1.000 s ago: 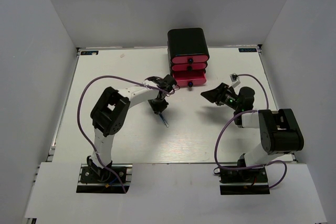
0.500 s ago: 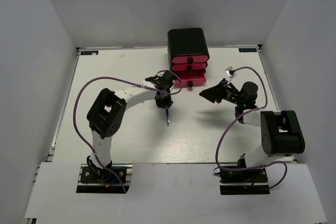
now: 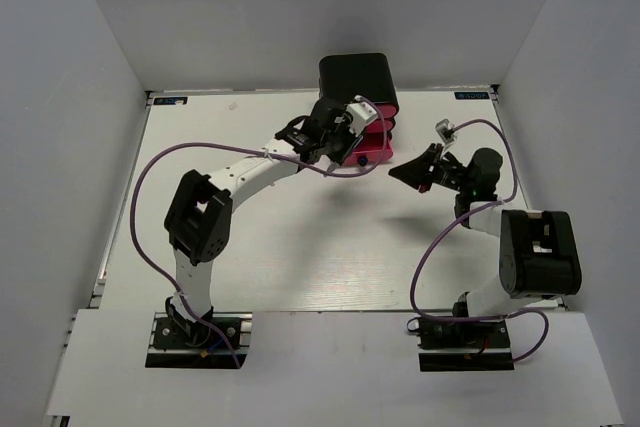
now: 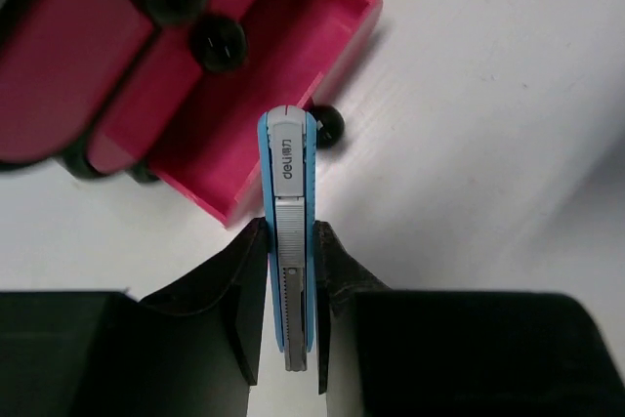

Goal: Sort the stationery into containers
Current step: Place the scissors in the drawer.

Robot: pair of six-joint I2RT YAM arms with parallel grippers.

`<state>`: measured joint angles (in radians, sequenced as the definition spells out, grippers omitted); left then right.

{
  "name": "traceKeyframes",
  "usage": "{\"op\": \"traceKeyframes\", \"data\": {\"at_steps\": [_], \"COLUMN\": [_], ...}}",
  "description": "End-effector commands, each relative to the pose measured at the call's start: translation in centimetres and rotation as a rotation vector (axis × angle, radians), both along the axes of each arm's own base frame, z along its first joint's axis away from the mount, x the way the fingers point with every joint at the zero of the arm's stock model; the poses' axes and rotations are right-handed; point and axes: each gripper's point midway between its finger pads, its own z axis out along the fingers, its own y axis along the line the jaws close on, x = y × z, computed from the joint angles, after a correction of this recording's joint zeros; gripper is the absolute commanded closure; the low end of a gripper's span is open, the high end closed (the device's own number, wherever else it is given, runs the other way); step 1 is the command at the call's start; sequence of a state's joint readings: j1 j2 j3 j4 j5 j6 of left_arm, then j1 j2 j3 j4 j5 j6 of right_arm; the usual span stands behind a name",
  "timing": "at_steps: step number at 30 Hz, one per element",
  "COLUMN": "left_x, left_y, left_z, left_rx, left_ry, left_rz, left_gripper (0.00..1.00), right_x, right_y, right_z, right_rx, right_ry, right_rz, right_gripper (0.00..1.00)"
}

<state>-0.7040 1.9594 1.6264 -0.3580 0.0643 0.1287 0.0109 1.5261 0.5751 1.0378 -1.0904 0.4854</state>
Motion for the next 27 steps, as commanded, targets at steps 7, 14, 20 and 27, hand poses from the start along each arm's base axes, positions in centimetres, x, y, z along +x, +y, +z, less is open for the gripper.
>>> {"op": "traceKeyframes", "data": {"at_steps": [7, 14, 20, 27], "left_x": [5.5, 7.9, 8.9, 7.9], "left_y": [-3.4, -5.6, -6.4, -5.6], "left_z": [7.6, 5.9, 3.5, 1.5], "left_rx": [-0.058, -0.081, -0.066, -0.037], "left_ry": [-0.472, -0.503, -0.492, -0.445], "left_rz": [-0.208, -0.248, -0.254, -0.261], "left_gripper": [1.0, 1.0, 1.0, 0.99], "right_x": [1.3, 1.6, 1.7, 1.8], "right_y": [-2.5, -3.7, -4.2, -4.7], "right_z": [1.5, 1.3, 1.2, 0.7], "right_rx": [-0.026, -0.027, -0.029, -0.028], "right_ry": [-0.091, -0.088, -0.087, -0.07], "right_rz": [-0.061, -0.101, -0.117, -0.13], "right_gripper": [1.0, 1.0, 1.0, 1.0]}}
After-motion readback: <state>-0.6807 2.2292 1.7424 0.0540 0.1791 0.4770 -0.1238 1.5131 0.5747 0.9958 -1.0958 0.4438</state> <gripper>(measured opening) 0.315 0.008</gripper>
